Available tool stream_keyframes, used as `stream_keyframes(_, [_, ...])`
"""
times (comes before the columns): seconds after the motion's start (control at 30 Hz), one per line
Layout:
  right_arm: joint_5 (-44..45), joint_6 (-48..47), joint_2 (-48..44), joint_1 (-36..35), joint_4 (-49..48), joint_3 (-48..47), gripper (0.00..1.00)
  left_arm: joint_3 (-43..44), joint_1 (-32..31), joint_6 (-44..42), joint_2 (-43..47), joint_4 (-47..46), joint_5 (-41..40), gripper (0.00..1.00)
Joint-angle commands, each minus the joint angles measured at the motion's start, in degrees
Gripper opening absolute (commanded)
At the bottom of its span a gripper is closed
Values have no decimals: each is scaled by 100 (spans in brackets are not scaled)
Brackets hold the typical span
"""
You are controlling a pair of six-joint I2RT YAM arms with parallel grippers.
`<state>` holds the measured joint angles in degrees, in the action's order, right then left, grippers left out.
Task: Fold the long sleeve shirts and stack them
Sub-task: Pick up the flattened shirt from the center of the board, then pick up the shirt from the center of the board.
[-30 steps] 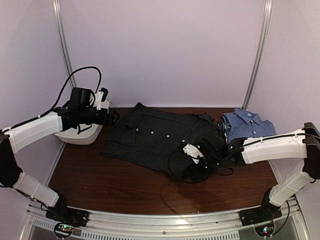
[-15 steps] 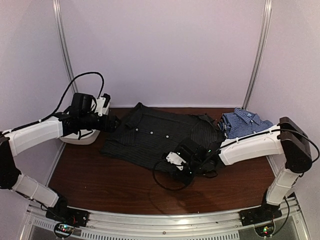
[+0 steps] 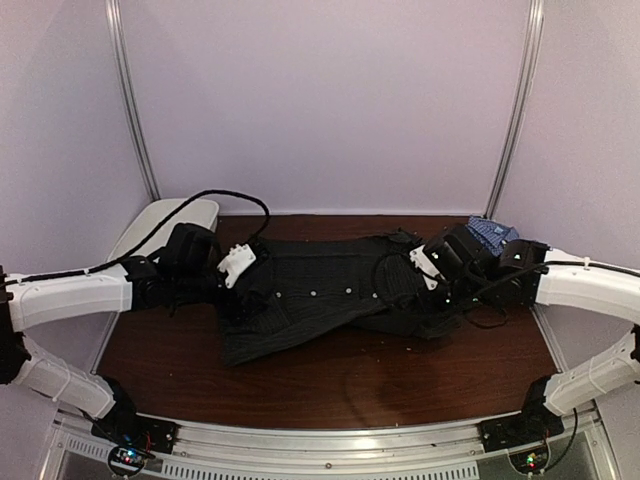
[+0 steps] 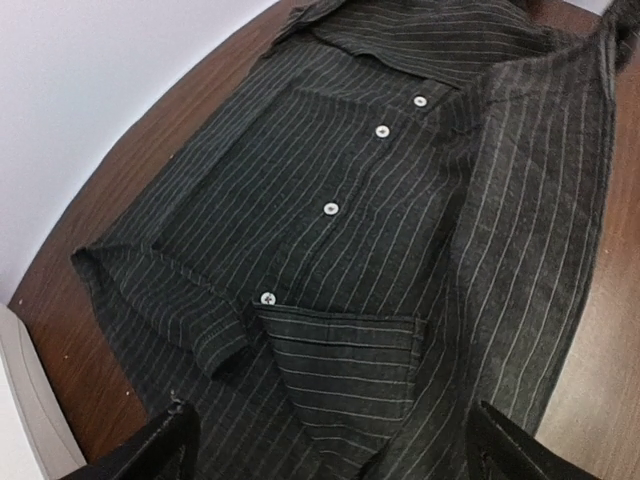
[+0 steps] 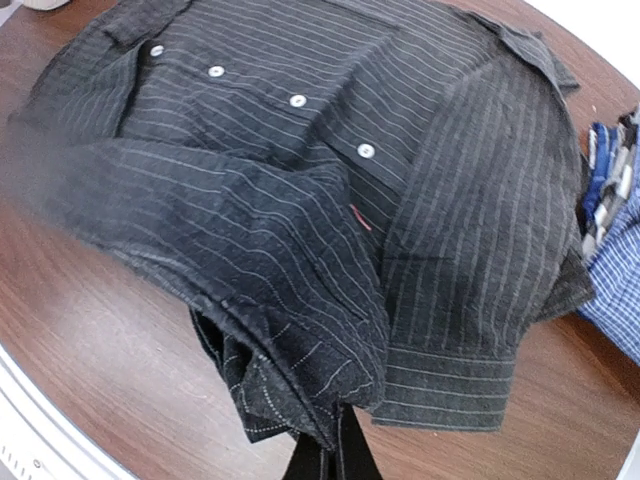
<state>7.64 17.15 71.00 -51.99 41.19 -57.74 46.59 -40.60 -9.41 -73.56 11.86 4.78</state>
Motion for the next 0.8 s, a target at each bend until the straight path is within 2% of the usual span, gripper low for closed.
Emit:
stream_keyframes(0.0, [308, 427, -426, 386, 469, 121, 0, -87, -367, -960, -2, 201, 347, 94])
stream_keyframes(0.2, [61, 237, -546, 839, 264, 134, 0, -76, -984, -1024, -393, 460, 458, 93])
stream_keyframes(0.43, [-154, 64, -103, 1132, 67, 90, 0, -160, -1653, -122, -681, 95, 287, 93])
stream_keyframes(0.57, [-274, -32, 20, 1309, -38, 31, 0, -274, -2199, 329, -964, -23, -481, 92])
stream_keyframes(0.63, [-326, -84, 60, 1362, -68, -6, 0, -301, -2241, 655, -1147, -28, -834, 86])
stream_keyframes(0.77, [-382, -143, 81, 1427, -57, -53, 0, -429, -2289, 1059, -1283, -34, -1033, 69])
